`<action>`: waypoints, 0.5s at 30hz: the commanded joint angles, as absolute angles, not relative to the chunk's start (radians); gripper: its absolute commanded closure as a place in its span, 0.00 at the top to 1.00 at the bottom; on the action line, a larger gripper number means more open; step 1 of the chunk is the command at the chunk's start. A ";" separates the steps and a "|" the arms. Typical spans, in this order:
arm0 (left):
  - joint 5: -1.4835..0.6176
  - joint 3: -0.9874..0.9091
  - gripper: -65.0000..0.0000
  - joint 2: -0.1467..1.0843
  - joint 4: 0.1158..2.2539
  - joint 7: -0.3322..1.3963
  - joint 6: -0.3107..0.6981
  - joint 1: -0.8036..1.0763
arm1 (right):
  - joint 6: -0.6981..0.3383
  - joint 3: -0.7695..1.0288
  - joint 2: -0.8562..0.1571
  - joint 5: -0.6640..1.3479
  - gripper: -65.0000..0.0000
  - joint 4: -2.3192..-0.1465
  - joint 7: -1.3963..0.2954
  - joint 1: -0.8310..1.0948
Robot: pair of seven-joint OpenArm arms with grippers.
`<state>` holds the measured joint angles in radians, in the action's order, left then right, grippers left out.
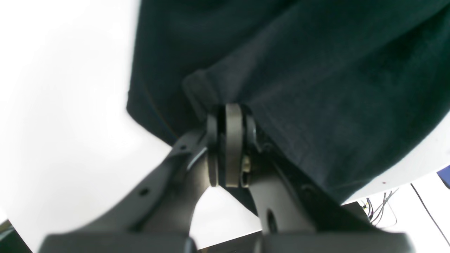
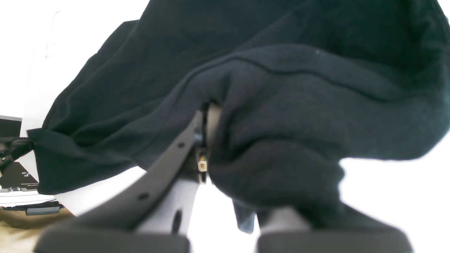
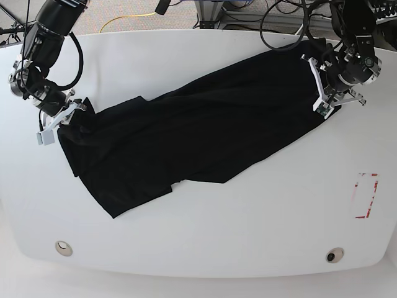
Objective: Fold the T-shirt properly
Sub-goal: 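Hold the shirt edge taut with both grippers, adjusting the left grip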
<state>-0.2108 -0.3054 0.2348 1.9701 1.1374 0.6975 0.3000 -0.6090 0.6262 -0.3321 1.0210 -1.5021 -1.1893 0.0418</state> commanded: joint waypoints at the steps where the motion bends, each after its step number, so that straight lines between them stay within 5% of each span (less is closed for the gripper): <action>1: -0.217 -0.323 0.00 0.234 1.992 1.135 0.698 0.285 | -0.610 0.630 -0.352 1.044 0.00 -1.517 -1.168 0.027; 15: -0.214 -0.326 0.00 0.213 2.003 1.132 0.698 0.275 | -0.610 0.630 -0.357 1.044 0.00 -1.478 -1.168 0.022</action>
<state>-0.2111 -0.3225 0.2058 1.9865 1.1397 0.6975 0.2852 -0.6090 0.6262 -0.3347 1.0237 -1.4895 -1.1881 0.0360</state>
